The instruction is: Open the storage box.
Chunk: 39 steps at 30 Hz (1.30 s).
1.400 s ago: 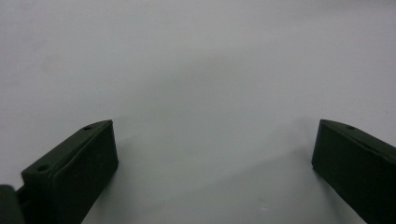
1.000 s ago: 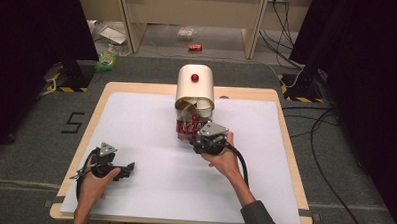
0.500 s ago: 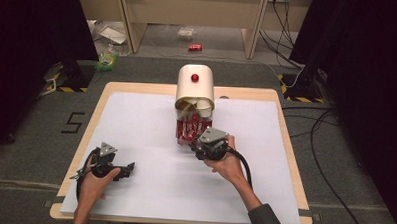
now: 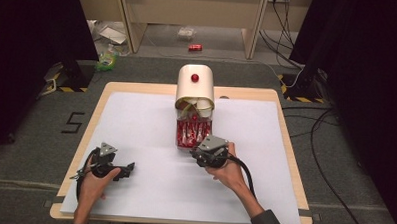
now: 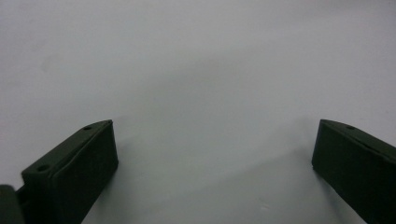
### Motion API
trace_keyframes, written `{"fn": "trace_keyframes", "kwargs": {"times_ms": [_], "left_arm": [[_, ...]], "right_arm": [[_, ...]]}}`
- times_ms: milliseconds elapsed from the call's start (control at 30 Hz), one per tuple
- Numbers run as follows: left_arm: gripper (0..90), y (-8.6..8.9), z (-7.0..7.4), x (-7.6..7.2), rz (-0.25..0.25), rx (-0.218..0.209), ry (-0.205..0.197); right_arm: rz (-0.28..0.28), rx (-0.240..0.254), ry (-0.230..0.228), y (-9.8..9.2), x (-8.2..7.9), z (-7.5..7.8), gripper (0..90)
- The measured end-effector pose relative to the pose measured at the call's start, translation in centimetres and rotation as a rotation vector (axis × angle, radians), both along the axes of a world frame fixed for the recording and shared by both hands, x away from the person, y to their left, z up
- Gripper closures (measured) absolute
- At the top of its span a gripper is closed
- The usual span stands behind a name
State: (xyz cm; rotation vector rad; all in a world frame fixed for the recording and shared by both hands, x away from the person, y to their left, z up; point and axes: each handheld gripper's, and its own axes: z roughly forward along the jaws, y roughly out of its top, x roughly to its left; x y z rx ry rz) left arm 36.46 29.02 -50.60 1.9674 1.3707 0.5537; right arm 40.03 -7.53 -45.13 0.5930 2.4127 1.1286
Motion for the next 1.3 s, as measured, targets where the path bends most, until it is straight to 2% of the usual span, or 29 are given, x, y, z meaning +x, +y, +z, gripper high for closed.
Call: {"fn": "trace_keyframes", "kwargs": {"times_ms": [133, 467, 900, 1000, 1033, 1100, 1167, 1233, 1267, 1300], "left_arm": [[0.0, 0.0, 0.0, 0.0, 0.0, 0.0, 0.0], [0.0, 0.0, 0.0, 0.0, 0.0, 0.0, 0.0], [0.0, 0.0, 0.0, 0.0, 0.0, 0.001, -0.001], [0.0, 0.0, 0.0, 0.0, 0.0, 0.001, 0.0], [0.0, 0.0, 0.0, 0.0, 0.0, 0.0, 0.0], [0.0, 0.0, 0.0, 0.0, 0.0, 0.001, 0.0], [0.0, 0.0, 0.0, 0.0, 0.0, 0.001, -0.001], [0.0, 0.0, 0.0, 0.0, 0.0, 0.001, -0.001], [0.0, 0.0, 0.0, 0.0, 0.0, 0.001, 0.0], [0.0, 0.0, 0.0, 0.0, 0.0, 0.001, 0.0]], "right_arm": [[0.01, -0.002, 0.012, -0.1, -0.5, -0.4, 60.6], [0.034, 0.003, -0.007, -0.4, -1.8, -0.7, 58.5], [0.038, 0.01, 0.002, -0.4, -2.3, -0.8, 57.0], [0.031, 0.021, 0.009, -0.4, -2.4, -0.7, 56.5], [0.018, 0.038, 0.015, -0.5, -2.4, -0.7, 54.0], [0.012, 0.04, 0.0, -0.5, -2.4, -0.6, 53.0], [-0.011, 0.075, -0.007, -0.9, -2.3, -0.3, 51.3], [-0.013, 0.091, -0.007, -1.0, -2.2, -0.2, 50.9], [-0.029, 0.12, -0.011, -1.3, -2.4, 0.1, 49.9], [-0.029, 0.12, -0.011, -1.3, -2.4, 0.1, 49.9]]}}
